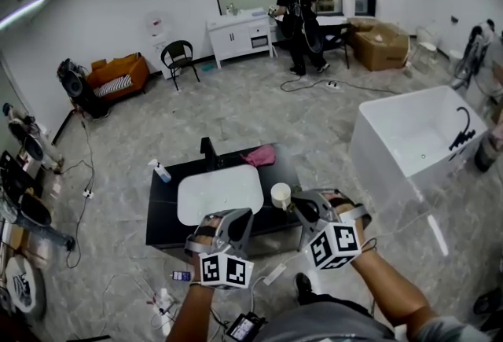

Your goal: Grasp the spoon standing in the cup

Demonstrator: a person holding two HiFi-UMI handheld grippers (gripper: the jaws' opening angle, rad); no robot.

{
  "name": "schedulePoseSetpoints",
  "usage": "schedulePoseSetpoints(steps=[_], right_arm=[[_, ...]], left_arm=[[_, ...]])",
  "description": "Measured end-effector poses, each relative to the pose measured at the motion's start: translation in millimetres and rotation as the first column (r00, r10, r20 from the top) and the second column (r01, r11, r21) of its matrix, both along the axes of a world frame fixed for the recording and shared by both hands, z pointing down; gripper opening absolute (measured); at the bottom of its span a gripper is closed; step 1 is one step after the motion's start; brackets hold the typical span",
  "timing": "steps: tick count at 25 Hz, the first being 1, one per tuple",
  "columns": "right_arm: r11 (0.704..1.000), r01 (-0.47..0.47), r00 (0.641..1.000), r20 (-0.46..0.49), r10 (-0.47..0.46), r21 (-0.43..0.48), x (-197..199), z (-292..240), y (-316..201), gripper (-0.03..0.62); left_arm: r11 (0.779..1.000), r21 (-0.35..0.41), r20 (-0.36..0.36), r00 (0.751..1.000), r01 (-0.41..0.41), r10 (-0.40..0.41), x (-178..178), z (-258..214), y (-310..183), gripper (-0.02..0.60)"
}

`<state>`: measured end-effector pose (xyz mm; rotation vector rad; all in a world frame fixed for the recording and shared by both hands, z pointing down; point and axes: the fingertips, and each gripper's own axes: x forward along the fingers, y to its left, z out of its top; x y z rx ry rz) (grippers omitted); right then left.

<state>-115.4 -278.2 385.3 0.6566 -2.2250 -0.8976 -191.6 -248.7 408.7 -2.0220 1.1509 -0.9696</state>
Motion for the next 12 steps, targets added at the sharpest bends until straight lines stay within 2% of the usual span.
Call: schedulePoseSetpoints(steps=[12], right_arm=[[1.0, -0.006, 1.0, 0.022, 0.006, 0.012, 9, -16, 30, 0.033]], left_arm=[[1.0, 0.02, 0.014, 1.0, -0.005, 0.005, 4, -10, 27, 0.002]])
